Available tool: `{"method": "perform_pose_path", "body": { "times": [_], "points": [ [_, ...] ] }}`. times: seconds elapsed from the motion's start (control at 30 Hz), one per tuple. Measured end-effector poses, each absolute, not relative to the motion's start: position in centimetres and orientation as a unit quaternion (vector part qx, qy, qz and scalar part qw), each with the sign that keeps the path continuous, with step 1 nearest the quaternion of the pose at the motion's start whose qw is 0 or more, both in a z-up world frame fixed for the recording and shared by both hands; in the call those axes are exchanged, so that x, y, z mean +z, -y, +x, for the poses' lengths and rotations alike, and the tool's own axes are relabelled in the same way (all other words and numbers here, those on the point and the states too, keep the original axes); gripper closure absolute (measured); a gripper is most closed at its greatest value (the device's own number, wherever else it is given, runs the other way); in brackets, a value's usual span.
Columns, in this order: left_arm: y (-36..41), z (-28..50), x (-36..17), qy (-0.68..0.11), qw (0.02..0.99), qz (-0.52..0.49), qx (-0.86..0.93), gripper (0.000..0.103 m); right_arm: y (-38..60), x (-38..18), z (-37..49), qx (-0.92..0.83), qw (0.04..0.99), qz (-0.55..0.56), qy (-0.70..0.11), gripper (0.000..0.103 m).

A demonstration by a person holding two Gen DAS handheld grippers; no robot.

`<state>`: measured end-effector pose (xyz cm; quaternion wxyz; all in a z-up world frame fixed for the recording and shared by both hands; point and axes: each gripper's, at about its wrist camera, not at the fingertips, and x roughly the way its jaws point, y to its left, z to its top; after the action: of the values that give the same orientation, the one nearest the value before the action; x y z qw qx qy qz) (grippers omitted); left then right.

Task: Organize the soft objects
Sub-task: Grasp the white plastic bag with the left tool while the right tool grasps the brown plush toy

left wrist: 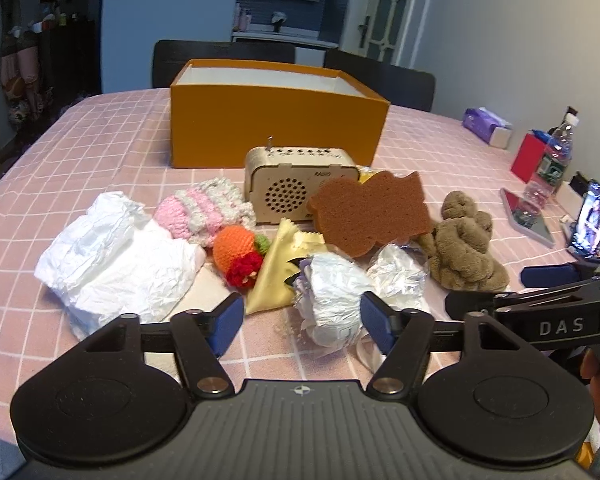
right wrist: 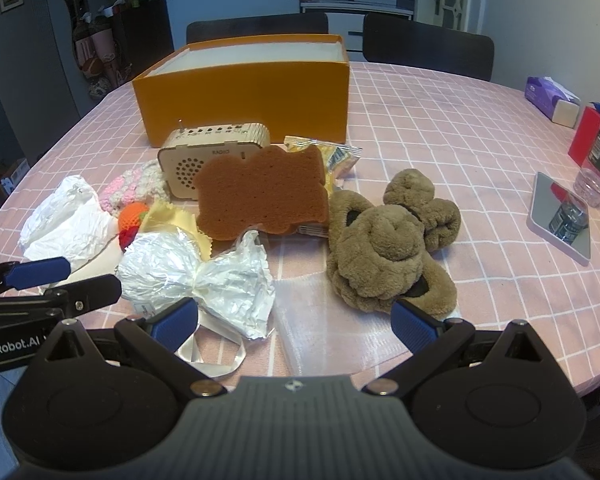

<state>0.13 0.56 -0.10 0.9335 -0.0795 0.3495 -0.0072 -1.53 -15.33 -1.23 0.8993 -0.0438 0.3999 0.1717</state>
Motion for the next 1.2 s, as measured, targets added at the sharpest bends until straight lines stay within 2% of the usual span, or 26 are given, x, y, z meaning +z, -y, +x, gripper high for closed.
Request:
{"method": "perform_pose_path", "body": {
  "times": [0.17, 0.3, 0.47, 0.67, 0.73, 0.83, 0.9, 0.97, 1.0, 1.2],
  "points": [
    [-0.2, 1.3, -0.2, -0.351, 0.932, -0.068, -0.053, 0.030, 16.1, -1.3, -0.5, 0.156, 0.901, -0.043, -0.402, 0.007],
    [1.0, 2.7, -0.5, -0.351, 0.933, -0.039, -0.064, 0.021, 17.0, -1.6, 0.6, 0.136, 0.904, -0.044, -0.402, 0.008],
    [2.6, 4.7, -1.5, -0.364, 0.928, -0.005, -0.077, 0.017, 18.3, -2.4, 2.9, 0.114, 0.904, -0.037, -0.411, 0.008],
    [2.5, 6.5, -2.9, -0.394, 0.916, -0.032, -0.072, 0.017, 19.1, -3.8, 5.5, 0.106, 0.898, -0.019, -0.426, 0.008],
    [2.3, 6.8, -3.1, -0.397, 0.914, -0.044, -0.071, 0.017, 19.2, -4.5, 6.2, 0.109, 0.893, -0.011, -0.437, 0.019],
    [2.3, 7.0, -3.1, -0.397, 0.913, -0.054, -0.071, 0.025, 19.1, -5.6, 7.0, 0.112, 0.885, -0.003, -0.451, 0.026],
    [2.5, 7.0, -3.0, -0.395, 0.915, -0.051, -0.067, 0.035, 19.0, -5.9, 7.0, 0.110, 0.887, -0.008, -0.448, 0.031],
    [2.7, 7.0, -2.8, -0.393, 0.916, -0.047, -0.063, 0.040, 18.8, -6.1, 6.8, 0.107, 0.892, -0.020, -0.439, 0.039],
    [2.8, 6.9, -2.8, -0.392, 0.917, -0.047, -0.062, 0.049, 18.8, -6.1, 6.6, 0.112, 0.893, -0.022, -0.435, 0.050],
    [2.9, 6.5, -2.6, -0.385, 0.920, -0.051, -0.056, 0.057, 19.0, -5.8, 6.2, 0.116, 0.900, -0.037, -0.419, 0.066]
  ]
}}
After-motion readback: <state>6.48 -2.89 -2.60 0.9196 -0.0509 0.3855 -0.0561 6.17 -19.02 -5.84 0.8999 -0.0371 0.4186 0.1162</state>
